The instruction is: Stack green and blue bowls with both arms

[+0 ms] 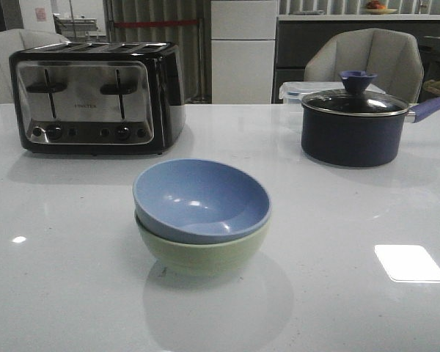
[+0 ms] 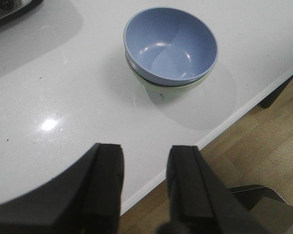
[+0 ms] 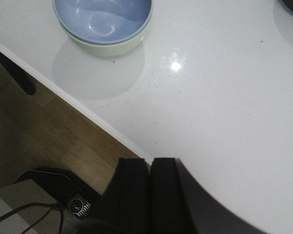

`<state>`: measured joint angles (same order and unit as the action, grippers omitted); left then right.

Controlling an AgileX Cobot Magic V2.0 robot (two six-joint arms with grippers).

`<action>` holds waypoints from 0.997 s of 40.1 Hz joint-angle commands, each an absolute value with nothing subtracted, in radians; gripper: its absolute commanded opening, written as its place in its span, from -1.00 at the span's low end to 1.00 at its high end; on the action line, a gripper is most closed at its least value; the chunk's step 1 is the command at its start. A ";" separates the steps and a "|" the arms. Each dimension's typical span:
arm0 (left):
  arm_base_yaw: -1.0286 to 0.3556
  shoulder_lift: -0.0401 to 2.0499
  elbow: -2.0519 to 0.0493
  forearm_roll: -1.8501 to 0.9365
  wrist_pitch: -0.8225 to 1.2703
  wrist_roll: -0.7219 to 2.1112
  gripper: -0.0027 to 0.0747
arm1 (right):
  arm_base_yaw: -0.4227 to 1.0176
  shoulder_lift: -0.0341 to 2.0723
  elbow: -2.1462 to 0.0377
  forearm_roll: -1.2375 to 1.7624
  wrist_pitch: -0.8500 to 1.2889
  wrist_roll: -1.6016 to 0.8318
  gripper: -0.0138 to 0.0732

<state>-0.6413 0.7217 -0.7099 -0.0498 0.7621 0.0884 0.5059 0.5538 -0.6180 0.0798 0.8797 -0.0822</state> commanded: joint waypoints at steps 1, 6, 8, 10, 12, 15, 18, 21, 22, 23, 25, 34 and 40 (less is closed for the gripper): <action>-0.648 0.718 -0.737 -0.051 0.688 0.078 -0.54 | 0.502 0.553 -0.645 0.070 0.824 -0.080 -0.65; -0.648 0.718 -0.737 -0.051 0.688 0.078 -0.68 | 0.502 0.553 -0.645 0.070 0.830 -0.080 -0.63; -0.648 0.718 -0.737 -0.061 0.697 0.078 -0.68 | 0.502 0.553 -0.645 0.070 0.834 -0.080 -0.63; -0.648 0.718 -0.737 -0.061 0.693 0.078 -0.68 | 0.502 0.553 -0.645 0.070 0.834 -0.080 -0.63; -0.648 0.718 -0.737 -0.061 0.693 0.078 -0.68 | 0.502 0.553 -0.645 0.070 0.834 -0.080 -0.63; -0.648 0.718 -0.737 -0.061 0.693 0.078 -0.68 | 0.502 0.553 -0.645 0.070 0.834 -0.080 -0.63; -0.648 0.718 -0.737 -0.061 0.693 0.078 -0.68 | 0.502 0.553 -0.645 0.070 0.834 -0.080 -0.63; -0.648 0.718 -0.737 -0.061 0.693 0.078 -0.68 | 0.502 0.553 -0.645 0.070 0.834 -0.080 -0.63; -0.648 0.718 -0.737 -0.061 0.693 0.078 -0.68 | 0.502 0.553 -0.645 0.070 0.834 -0.080 -0.63; -0.648 0.718 -0.737 -0.061 0.693 0.078 -0.68 | 0.502 0.553 -0.645 0.070 0.834 -0.080 -0.63; -0.648 0.718 -0.737 -0.061 0.693 0.078 -0.68 | 0.502 0.553 -0.645 0.070 0.834 -0.080 -0.63; -0.572 0.633 -0.714 0.008 0.668 0.081 -0.68 | 0.502 0.553 -0.645 0.070 0.836 -0.080 -0.63; -0.411 0.472 -0.559 0.018 0.464 0.081 -0.68 | 0.502 0.553 -0.645 0.070 0.836 -0.080 -0.63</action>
